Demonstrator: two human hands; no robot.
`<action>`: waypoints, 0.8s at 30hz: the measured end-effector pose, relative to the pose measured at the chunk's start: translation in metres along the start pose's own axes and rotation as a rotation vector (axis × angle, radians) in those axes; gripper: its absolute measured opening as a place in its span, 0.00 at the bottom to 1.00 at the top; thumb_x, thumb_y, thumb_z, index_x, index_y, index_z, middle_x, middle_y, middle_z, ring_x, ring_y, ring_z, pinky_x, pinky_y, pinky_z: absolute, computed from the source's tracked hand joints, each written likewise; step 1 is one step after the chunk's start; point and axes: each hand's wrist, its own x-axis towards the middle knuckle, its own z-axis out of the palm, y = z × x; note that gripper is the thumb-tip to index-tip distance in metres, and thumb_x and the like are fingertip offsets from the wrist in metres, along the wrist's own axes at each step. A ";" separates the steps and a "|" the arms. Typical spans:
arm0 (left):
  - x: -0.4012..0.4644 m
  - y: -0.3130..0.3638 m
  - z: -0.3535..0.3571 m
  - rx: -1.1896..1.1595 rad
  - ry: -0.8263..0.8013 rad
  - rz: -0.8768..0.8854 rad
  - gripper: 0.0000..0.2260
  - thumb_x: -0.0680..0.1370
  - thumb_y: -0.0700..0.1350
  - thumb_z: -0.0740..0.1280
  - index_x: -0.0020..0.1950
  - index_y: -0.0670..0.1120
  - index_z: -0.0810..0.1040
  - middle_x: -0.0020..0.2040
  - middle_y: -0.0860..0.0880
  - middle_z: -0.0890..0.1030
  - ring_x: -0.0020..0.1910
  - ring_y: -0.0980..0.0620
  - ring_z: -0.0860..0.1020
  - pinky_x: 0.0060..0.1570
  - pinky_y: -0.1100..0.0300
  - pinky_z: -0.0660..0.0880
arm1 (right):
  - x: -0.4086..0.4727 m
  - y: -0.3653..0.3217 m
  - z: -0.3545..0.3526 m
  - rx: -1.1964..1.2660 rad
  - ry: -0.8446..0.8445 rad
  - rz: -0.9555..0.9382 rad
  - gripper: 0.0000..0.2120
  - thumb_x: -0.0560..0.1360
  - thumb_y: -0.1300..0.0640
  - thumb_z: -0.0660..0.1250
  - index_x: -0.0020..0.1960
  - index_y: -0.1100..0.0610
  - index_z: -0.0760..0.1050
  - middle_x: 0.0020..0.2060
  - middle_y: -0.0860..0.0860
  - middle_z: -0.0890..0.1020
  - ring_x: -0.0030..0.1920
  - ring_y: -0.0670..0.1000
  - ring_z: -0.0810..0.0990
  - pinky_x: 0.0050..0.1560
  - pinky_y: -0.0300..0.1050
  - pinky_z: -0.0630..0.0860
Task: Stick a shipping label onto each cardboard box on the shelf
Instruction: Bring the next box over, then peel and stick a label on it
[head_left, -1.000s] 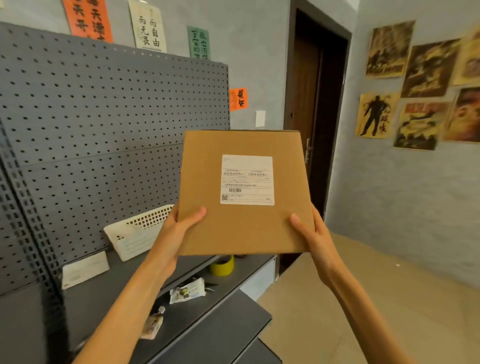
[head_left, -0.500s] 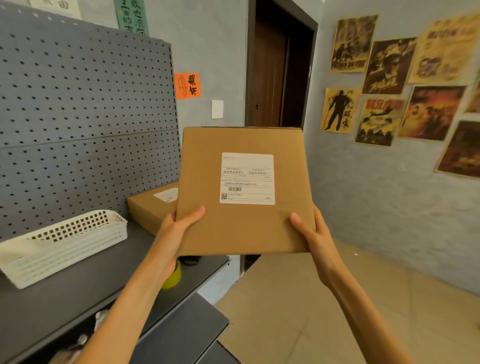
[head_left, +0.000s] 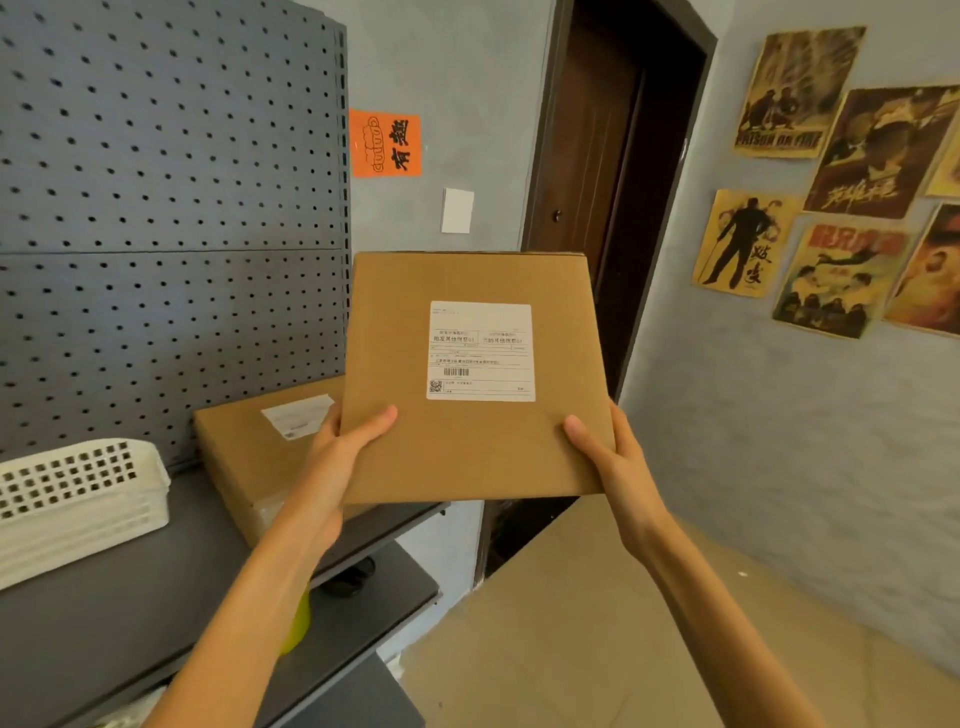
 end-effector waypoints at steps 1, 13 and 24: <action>0.009 0.000 0.000 -0.001 0.020 0.008 0.19 0.72 0.51 0.71 0.63 0.55 0.72 0.54 0.52 0.81 0.52 0.51 0.79 0.45 0.55 0.75 | 0.014 0.004 0.002 0.007 -0.018 0.004 0.37 0.66 0.37 0.67 0.72 0.42 0.59 0.60 0.43 0.76 0.55 0.42 0.79 0.50 0.40 0.77; 0.058 0.009 -0.042 0.146 0.284 0.102 0.37 0.69 0.54 0.73 0.74 0.58 0.61 0.63 0.55 0.77 0.59 0.51 0.77 0.64 0.46 0.70 | 0.134 0.040 0.069 0.130 -0.309 0.150 0.31 0.70 0.39 0.69 0.70 0.47 0.64 0.60 0.46 0.77 0.57 0.48 0.78 0.55 0.43 0.74; 0.059 0.013 -0.069 0.147 0.545 0.006 0.21 0.77 0.45 0.66 0.70 0.53 0.68 0.58 0.52 0.79 0.54 0.50 0.78 0.47 0.56 0.74 | 0.199 0.047 0.139 0.052 -0.595 0.334 0.27 0.72 0.43 0.68 0.66 0.54 0.68 0.58 0.51 0.78 0.56 0.53 0.78 0.58 0.53 0.77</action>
